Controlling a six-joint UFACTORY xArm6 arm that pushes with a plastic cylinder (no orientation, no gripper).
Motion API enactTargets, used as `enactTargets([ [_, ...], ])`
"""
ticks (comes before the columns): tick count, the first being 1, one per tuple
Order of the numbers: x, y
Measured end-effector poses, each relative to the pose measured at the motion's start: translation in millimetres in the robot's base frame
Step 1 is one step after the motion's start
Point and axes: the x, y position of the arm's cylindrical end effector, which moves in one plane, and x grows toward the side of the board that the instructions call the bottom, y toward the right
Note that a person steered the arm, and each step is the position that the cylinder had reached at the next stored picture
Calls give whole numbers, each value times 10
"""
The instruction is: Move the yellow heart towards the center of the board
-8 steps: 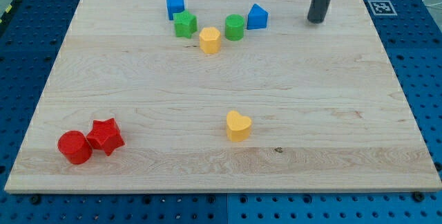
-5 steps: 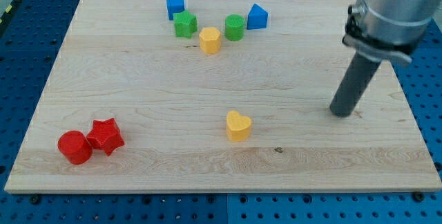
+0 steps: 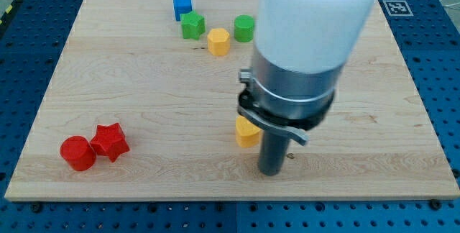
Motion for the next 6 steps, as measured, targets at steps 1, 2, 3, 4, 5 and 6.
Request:
enactTargets([
  [1,-211,-188],
  [2,-447,-350],
  [3,-706,-548],
  [4,-951,-658],
  [5,-874,-658],
  [6,-734,-579],
])
